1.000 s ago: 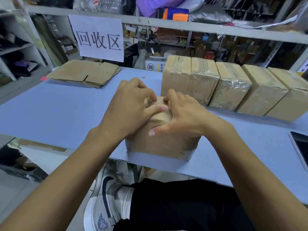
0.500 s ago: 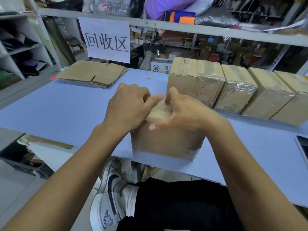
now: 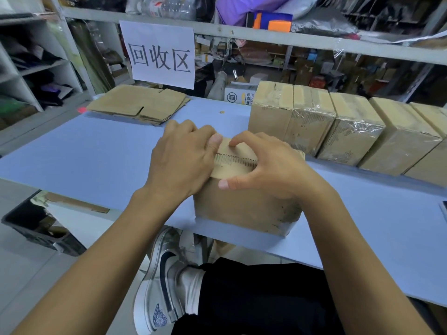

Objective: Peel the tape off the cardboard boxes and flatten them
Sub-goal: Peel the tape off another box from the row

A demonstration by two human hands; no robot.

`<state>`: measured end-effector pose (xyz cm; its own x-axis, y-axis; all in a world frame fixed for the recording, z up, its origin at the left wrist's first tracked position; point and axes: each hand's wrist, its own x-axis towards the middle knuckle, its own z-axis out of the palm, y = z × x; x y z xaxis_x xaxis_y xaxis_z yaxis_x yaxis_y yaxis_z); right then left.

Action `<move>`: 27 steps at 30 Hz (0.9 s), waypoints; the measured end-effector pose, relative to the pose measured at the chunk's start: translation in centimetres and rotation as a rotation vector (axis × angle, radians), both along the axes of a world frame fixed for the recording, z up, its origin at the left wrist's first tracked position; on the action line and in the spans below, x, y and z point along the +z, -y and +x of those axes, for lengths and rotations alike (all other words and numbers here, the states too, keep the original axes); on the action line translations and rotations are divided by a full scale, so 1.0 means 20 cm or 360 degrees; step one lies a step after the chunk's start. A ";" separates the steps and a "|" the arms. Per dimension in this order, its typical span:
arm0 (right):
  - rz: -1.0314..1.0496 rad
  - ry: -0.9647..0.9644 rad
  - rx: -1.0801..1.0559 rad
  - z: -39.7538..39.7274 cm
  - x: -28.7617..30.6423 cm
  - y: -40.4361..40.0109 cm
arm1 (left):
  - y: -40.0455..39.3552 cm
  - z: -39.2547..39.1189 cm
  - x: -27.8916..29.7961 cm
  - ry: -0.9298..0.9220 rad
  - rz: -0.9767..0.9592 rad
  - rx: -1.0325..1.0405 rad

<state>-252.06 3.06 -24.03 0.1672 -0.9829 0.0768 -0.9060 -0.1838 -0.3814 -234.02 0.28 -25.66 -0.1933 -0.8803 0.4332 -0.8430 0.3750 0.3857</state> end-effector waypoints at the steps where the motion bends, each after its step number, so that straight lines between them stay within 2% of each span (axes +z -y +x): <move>1: -0.0002 0.0000 0.0001 0.00 0.00 0.00 | -0.01 0.01 0.00 -0.0089 0.0064 -0.0006; 6: -0.0016 -0.0002 0.0000 0.00 0.01 0.00 | 0.03 0.08 0.02 -0.0375 0.0194 -0.0086; 10: -0.0007 0.0000 0.0008 0.00 0.01 -0.01 | 0.04 0.11 0.01 -0.0777 0.0373 -0.0129; 12: -0.0011 -0.0010 0.0006 0.00 0.01 -0.01 | 0.04 0.12 -0.01 -0.0791 0.0373 -0.0121; 17: 0.0004 -0.0007 0.0005 -0.01 0.02 -0.01 | 0.01 0.10 -0.01 -0.0563 0.0290 -0.0022; 20: 0.0010 -0.0006 0.0019 -0.01 0.01 -0.01 | 0.02 0.10 -0.02 -0.0663 0.0369 0.0010; 22: 0.0030 0.0006 0.0044 -0.01 0.02 -0.01 | 0.03 0.11 -0.04 -0.0933 0.0558 0.0044; 25: 0.0075 -0.0023 0.0134 0.00 0.04 -0.01 | 0.02 0.12 -0.04 -0.1588 0.1050 -0.0015; 27: 0.0103 -0.0070 0.0217 0.01 0.07 -0.01 | 0.01 0.13 -0.05 -0.1745 0.1140 -0.0093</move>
